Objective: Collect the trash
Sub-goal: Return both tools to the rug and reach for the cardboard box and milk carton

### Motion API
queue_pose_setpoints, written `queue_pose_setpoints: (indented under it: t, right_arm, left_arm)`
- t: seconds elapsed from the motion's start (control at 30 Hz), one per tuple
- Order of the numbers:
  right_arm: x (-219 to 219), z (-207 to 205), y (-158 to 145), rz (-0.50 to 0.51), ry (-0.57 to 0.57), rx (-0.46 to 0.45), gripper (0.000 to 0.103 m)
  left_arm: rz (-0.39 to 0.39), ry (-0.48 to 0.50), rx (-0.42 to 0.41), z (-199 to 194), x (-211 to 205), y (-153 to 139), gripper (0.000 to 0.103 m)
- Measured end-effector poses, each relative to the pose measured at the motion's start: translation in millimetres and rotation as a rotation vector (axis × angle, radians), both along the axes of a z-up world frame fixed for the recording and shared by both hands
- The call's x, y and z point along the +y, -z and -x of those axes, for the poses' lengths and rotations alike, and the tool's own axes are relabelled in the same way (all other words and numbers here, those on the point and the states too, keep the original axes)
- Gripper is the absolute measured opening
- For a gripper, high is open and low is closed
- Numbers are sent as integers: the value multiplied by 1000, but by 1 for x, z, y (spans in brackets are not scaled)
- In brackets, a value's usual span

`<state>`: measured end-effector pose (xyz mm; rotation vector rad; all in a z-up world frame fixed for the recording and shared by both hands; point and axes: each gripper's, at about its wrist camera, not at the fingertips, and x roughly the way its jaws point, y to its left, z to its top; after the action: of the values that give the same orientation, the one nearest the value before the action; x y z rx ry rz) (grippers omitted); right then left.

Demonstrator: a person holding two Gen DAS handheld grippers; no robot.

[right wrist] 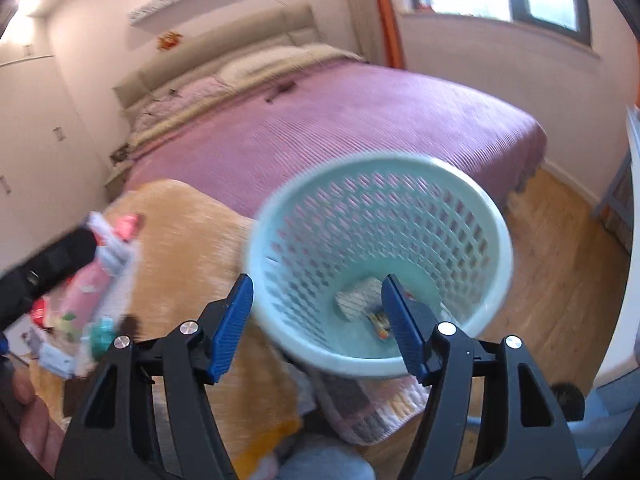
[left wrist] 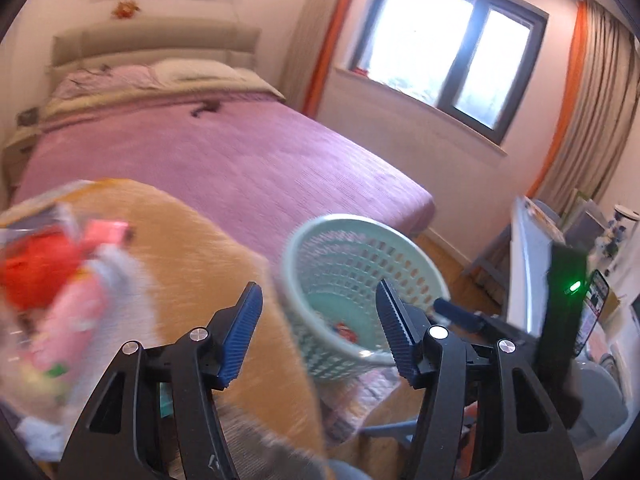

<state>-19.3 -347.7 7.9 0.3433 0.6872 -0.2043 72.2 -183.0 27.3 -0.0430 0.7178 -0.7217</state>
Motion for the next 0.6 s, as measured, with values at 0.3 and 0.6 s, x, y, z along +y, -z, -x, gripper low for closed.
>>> queue_pose_setpoints:
  t: [0.3, 0.6]
  right_arm:
    - [117, -10, -32, 27, -291, -146, 63]
    - [225, -31, -25, 43, -555, -131, 63]
  left_arm:
    - [-43, -332, -63, 26, 144, -18, 67]
    - [-13, -716, 5, 30, 314, -2, 67]
